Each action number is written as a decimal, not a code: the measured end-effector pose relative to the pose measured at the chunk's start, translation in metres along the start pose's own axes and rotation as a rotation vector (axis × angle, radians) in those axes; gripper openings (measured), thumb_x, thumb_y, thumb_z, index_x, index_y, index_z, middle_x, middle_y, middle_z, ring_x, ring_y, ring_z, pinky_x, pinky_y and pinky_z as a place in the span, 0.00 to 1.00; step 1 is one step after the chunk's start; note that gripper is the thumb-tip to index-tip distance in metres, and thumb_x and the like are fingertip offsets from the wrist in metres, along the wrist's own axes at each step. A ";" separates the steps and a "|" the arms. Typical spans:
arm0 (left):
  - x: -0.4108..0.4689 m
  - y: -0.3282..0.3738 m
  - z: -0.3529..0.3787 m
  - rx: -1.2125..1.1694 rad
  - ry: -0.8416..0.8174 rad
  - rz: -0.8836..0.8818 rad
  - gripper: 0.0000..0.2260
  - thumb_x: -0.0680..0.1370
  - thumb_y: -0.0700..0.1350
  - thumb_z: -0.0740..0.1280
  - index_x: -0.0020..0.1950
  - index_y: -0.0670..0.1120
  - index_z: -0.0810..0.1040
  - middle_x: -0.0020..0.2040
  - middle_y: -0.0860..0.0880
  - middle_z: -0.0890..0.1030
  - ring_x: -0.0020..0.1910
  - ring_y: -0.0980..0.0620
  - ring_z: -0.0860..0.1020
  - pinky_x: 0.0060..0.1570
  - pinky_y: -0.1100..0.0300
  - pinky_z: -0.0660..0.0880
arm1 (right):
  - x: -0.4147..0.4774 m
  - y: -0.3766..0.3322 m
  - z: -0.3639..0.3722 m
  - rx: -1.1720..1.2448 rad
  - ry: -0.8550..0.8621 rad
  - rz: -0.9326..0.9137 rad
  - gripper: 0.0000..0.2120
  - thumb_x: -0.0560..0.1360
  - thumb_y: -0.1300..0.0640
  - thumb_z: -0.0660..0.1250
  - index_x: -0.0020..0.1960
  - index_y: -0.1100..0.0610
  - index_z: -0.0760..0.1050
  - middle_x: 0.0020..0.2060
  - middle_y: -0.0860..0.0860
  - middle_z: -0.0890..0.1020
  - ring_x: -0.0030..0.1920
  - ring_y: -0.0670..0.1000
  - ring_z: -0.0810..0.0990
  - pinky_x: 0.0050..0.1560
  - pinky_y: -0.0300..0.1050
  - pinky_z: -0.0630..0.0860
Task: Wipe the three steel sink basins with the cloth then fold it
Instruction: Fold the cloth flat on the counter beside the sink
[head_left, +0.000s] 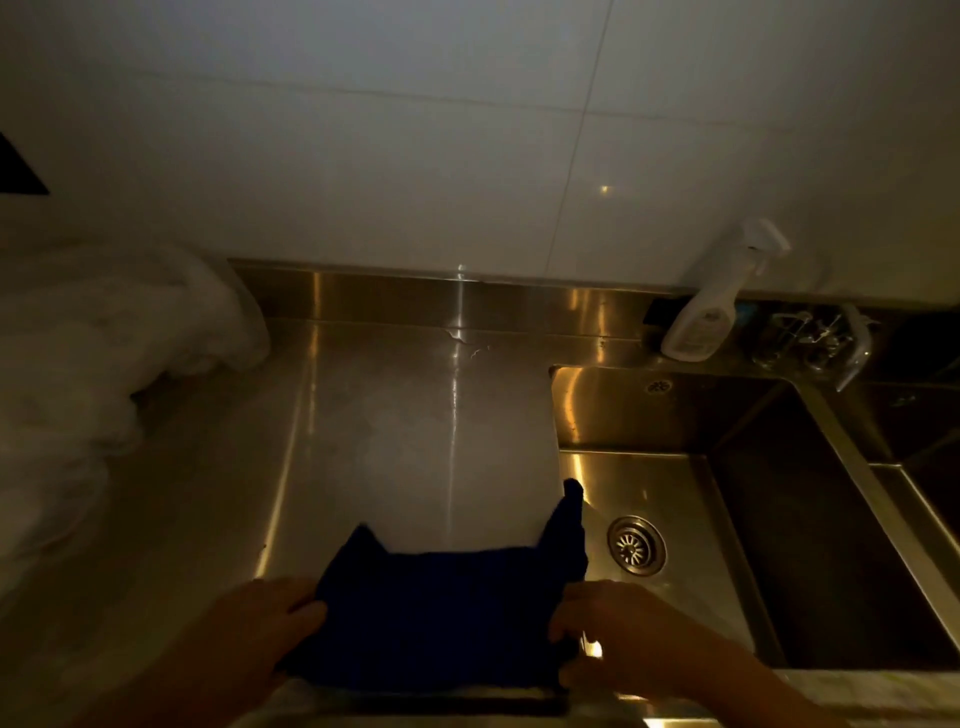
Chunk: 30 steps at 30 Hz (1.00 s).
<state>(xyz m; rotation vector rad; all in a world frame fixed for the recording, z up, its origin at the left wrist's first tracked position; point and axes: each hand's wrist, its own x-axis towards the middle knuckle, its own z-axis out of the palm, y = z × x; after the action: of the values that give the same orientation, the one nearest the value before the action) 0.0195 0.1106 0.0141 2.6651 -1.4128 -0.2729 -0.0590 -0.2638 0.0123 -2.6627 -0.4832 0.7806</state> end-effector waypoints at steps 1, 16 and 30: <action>-0.006 -0.002 0.024 -0.043 -0.053 -0.047 0.16 0.55 0.55 0.72 0.37 0.55 0.71 0.37 0.57 0.73 0.27 0.59 0.74 0.26 0.67 0.58 | 0.006 0.000 0.008 0.044 0.000 0.035 0.16 0.75 0.46 0.66 0.60 0.49 0.75 0.55 0.47 0.75 0.53 0.47 0.75 0.50 0.38 0.70; 0.045 0.002 0.082 -0.552 0.058 -0.905 0.07 0.74 0.46 0.68 0.43 0.51 0.71 0.44 0.50 0.78 0.46 0.50 0.77 0.42 0.57 0.69 | 0.137 -0.109 0.073 -0.240 0.216 -0.190 0.10 0.70 0.48 0.67 0.50 0.48 0.77 0.49 0.51 0.78 0.49 0.51 0.77 0.47 0.43 0.73; 0.052 -0.022 0.032 -0.907 0.213 -0.914 0.05 0.75 0.35 0.66 0.42 0.41 0.72 0.33 0.44 0.77 0.29 0.51 0.74 0.30 0.58 0.69 | 0.081 -0.150 0.045 0.160 0.237 -0.175 0.12 0.80 0.60 0.56 0.60 0.60 0.73 0.48 0.51 0.70 0.50 0.53 0.71 0.40 0.40 0.64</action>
<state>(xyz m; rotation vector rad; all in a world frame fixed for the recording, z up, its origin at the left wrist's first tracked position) 0.0588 0.0797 -0.0264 2.2054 0.1178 -0.5122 -0.0547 -0.0877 -0.0013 -2.4818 -0.5558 0.4266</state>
